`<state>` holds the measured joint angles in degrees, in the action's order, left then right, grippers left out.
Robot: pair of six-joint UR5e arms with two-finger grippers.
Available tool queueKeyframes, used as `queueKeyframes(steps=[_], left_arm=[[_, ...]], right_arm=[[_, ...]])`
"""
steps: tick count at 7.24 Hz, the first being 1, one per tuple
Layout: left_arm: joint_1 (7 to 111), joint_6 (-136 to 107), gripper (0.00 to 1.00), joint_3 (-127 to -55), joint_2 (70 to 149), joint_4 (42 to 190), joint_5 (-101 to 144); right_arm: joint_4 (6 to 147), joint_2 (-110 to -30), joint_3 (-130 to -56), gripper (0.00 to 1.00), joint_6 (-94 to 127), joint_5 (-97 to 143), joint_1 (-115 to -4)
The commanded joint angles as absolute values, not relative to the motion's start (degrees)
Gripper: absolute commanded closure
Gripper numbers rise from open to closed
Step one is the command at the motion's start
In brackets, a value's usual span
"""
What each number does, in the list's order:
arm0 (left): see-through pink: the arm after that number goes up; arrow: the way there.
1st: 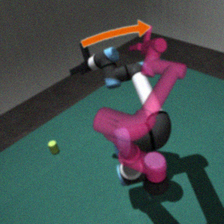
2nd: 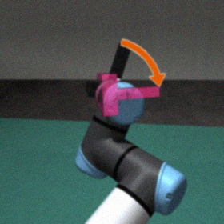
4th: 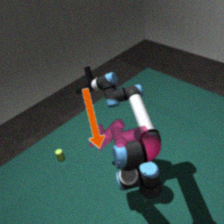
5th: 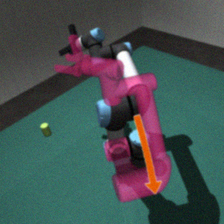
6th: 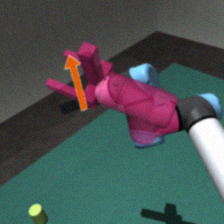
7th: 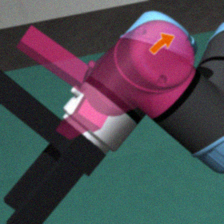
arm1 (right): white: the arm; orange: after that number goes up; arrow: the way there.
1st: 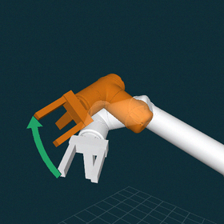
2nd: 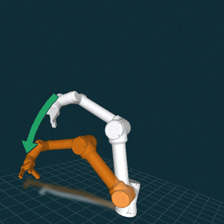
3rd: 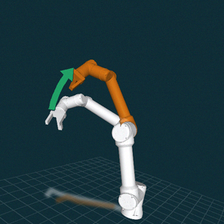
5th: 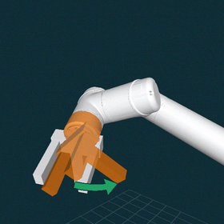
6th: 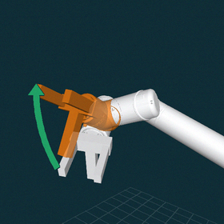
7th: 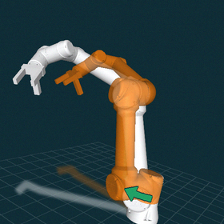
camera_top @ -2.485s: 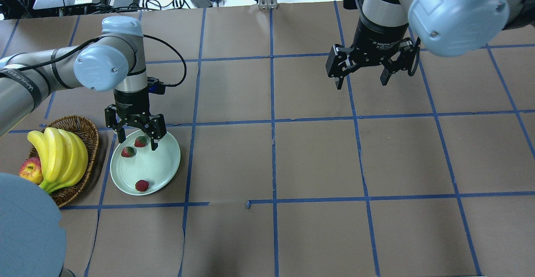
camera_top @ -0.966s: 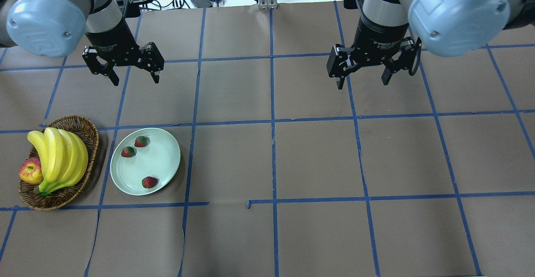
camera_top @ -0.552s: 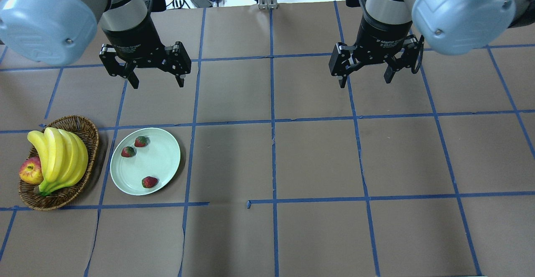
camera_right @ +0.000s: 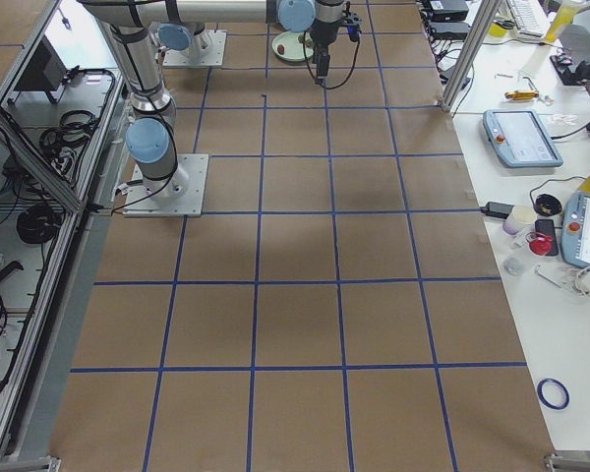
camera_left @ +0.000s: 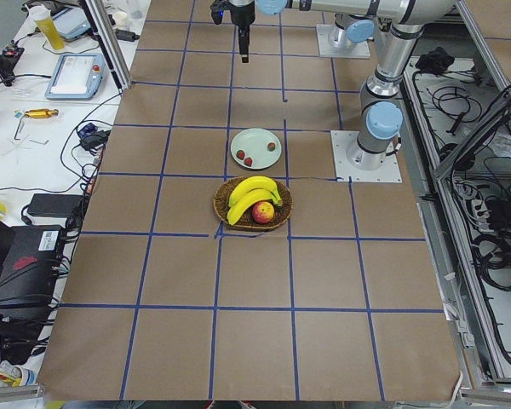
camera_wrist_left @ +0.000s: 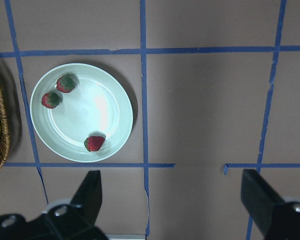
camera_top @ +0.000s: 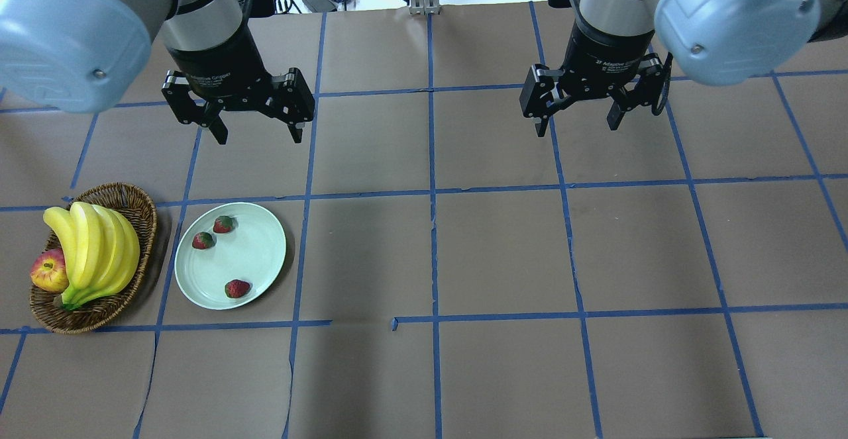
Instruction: Collect all strawberries into plate
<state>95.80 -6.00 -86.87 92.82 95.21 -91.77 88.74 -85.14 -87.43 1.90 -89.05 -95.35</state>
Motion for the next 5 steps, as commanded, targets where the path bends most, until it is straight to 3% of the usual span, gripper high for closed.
queueKeyframes(steps=[1, 5], left_arm=[[95.28, -5.89, 0.00, -86.93, 93.08, 95.54, -91.50], [95.19, -5.89, 0.00, -87.44, 93.95, 95.27, -91.58]], right_arm=[[85.98, -85.17, -84.83, 0.00, 1.93, -88.95, -95.36], [85.52, -85.08, -84.64, 0.00, 1.93, -88.95, -95.36]])
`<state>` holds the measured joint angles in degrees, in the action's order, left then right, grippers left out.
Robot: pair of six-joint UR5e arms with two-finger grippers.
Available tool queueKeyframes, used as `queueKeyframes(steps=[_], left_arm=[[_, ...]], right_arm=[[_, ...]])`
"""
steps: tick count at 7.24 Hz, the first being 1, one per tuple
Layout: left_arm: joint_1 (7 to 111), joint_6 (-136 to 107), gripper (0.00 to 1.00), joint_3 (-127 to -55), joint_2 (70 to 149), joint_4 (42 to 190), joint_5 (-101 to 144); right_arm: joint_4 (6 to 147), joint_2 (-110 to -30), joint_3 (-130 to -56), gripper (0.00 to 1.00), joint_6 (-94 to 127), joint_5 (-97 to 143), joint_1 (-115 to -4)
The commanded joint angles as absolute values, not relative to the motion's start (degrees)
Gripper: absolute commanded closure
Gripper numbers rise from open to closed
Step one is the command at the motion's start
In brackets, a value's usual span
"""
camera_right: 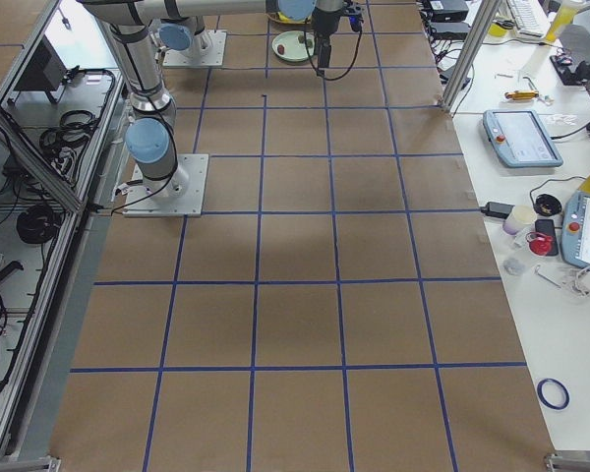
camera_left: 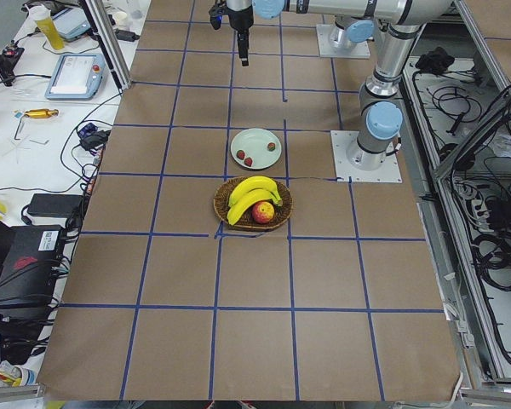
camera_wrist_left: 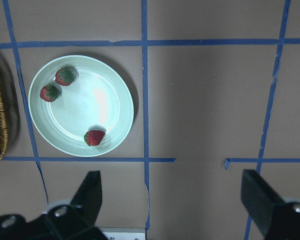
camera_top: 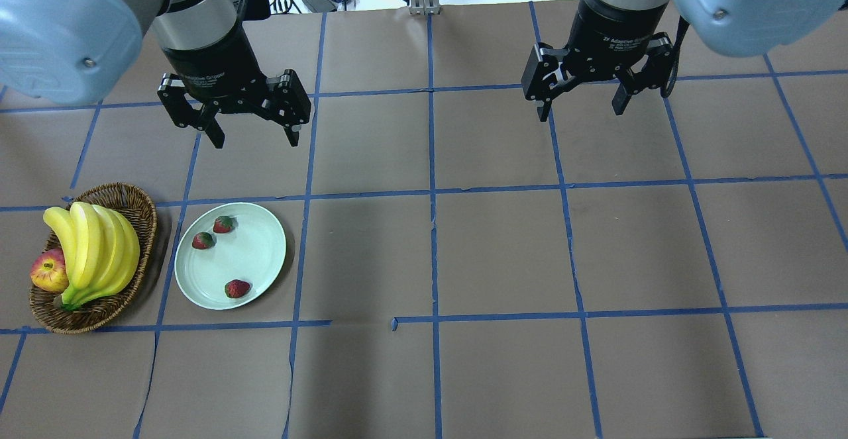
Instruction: Collect all strawberries into plate
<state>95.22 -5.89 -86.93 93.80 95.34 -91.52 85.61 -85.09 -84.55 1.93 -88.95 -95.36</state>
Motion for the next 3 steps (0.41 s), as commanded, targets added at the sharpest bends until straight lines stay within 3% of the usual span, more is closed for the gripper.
queueKeyframes(steps=[1, 3], left_arm=[[95.19, -5.89, 0.00, -87.45, 93.96, 95.27, -91.67], [95.19, -5.89, 0.00, -87.02, 93.96, 95.36, -91.67]], right_arm=[[85.60, -85.08, -84.73, 0.00, 1.93, -88.95, -95.36], [85.61, -85.08, -84.90, 0.00, 1.93, -88.95, -95.36]])
